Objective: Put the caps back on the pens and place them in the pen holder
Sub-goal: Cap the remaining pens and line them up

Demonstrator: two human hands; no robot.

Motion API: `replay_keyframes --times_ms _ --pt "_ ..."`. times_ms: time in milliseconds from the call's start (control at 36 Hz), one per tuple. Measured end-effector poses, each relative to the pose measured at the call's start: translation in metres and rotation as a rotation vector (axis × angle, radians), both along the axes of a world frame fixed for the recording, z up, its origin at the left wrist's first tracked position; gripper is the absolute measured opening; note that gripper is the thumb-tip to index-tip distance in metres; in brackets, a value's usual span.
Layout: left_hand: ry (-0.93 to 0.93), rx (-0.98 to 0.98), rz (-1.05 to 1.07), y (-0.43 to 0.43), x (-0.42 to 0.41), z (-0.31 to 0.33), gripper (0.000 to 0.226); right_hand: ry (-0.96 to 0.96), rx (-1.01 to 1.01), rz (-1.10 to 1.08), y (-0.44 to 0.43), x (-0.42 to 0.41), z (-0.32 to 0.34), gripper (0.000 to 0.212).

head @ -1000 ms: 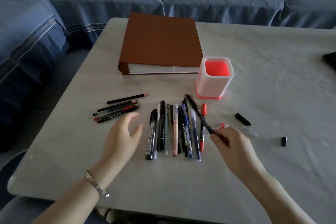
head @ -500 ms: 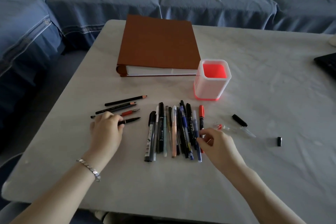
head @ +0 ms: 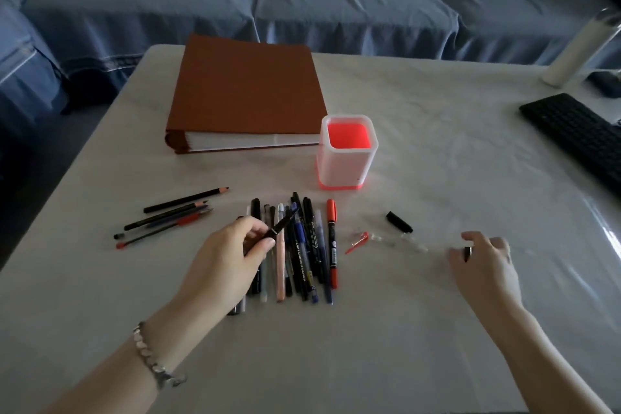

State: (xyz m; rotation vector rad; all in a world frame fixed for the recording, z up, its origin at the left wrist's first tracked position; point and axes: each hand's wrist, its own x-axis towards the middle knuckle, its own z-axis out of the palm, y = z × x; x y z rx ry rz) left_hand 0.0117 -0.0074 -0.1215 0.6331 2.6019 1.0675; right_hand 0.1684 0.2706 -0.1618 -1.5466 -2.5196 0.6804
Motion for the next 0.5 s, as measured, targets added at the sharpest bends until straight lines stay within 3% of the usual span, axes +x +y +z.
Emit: replay_keyframes --times_ms 250,389,500 --pt "-0.136 0.061 0.006 0.007 0.009 0.007 0.014 0.055 -0.007 0.094 0.000 -0.002 -0.006 0.026" --pt "-0.205 0.126 0.021 0.006 0.014 0.011 0.013 0.227 -0.097 0.278 -0.033 -0.017 0.017 0.016" --pt "-0.179 0.161 0.000 0.005 0.017 0.016 0.014 0.394 -0.202 0.430 -0.066 -0.031 0.035 0.023"
